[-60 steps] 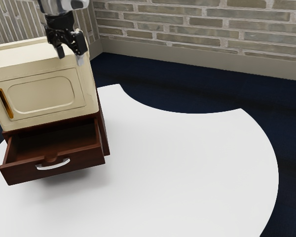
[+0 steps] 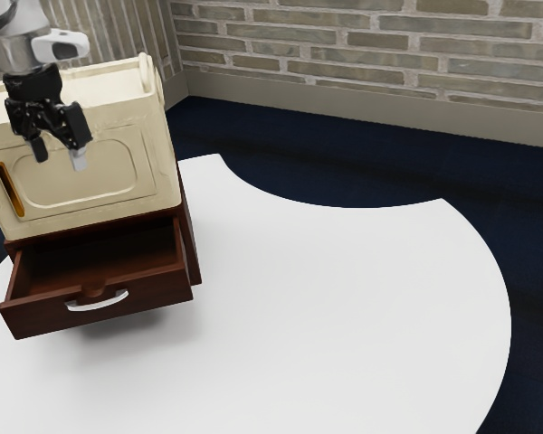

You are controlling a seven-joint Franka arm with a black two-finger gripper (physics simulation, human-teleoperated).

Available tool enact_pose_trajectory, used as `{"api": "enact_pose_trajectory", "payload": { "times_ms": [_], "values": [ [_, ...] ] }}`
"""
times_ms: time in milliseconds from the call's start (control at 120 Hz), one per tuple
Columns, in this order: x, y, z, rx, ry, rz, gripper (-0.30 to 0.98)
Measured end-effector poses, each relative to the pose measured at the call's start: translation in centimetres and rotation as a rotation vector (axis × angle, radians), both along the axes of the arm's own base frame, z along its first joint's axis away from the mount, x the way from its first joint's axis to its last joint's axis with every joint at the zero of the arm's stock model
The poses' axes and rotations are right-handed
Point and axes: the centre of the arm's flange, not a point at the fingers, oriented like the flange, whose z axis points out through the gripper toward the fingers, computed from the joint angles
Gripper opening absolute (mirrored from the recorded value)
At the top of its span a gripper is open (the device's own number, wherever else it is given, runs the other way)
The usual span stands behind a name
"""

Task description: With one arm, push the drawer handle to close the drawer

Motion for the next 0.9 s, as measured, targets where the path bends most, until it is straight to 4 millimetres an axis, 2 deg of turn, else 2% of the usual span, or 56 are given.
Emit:
{"api": "enact_pose_trajectory", "payload": {
  "times_ms": [100,200,292,375,492,667,900],
  "values": [
    [-3.3,-0.3,-3.7,-0.004,0.033,0.103,0.67],
    [-4.5,-1.4,-6.9,-0.005,0.040,0.176,0.41],
    [-5.5,-3.7,-9.6,0.021,0.031,0.230,0.20],
    [-6.2,-5.6,-12.2,0.059,0.012,0.296,0.08],
    [-7.2,-7.0,-15.5,0.059,-0.022,0.432,-0.01],
    [-7.9,-9.8,-17.7,0.041,-0.099,0.591,-0.07],
    [-8.3,-10.1,-19.7,0.014,-0.102,0.758,-0.09]
  ]
}}
